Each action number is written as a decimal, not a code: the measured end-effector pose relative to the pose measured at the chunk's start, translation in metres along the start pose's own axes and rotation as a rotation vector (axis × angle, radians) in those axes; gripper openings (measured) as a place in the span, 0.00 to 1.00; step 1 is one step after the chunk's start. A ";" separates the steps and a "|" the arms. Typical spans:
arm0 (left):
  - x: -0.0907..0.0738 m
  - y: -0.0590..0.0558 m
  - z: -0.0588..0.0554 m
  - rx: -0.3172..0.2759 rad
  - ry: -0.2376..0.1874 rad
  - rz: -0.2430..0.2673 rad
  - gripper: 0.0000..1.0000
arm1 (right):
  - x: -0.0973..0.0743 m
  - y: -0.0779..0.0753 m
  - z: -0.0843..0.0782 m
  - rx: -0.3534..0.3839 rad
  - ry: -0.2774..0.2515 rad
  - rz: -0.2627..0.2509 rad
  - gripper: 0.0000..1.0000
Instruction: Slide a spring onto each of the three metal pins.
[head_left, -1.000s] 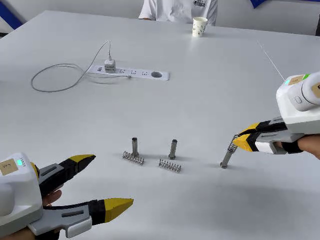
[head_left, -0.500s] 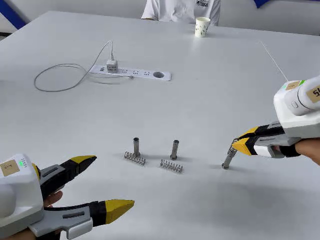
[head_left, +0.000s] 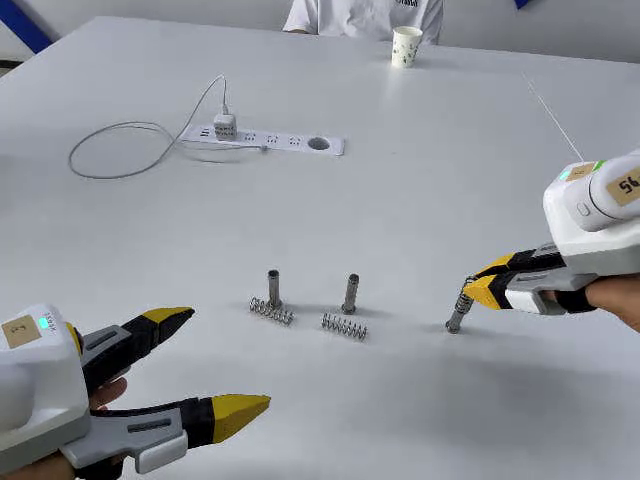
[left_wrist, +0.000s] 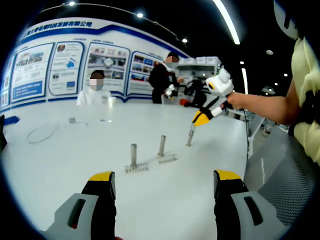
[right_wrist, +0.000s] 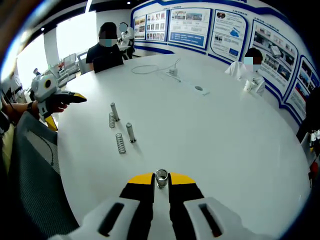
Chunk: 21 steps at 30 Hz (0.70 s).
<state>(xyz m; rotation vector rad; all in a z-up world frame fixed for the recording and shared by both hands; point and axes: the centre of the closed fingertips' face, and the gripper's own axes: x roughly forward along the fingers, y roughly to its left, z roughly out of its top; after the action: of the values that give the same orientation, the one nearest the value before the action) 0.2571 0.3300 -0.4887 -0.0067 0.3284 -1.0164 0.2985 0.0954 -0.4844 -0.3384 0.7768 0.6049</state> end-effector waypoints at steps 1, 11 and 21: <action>0.000 0.000 0.000 -0.001 0.000 0.000 0.82 | 0.001 0.000 0.000 0.000 0.001 0.000 0.12; 0.000 0.002 -0.001 -0.004 -0.001 0.001 0.82 | 0.005 0.001 -0.004 0.006 0.007 0.003 0.12; 0.001 0.001 -0.002 -0.006 -0.001 -0.001 0.82 | 0.009 0.001 -0.008 0.016 0.012 0.002 0.12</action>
<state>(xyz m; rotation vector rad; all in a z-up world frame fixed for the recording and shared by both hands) 0.2579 0.3300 -0.4906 -0.0124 0.3303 -1.0169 0.2985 0.0958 -0.4958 -0.3271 0.7935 0.5992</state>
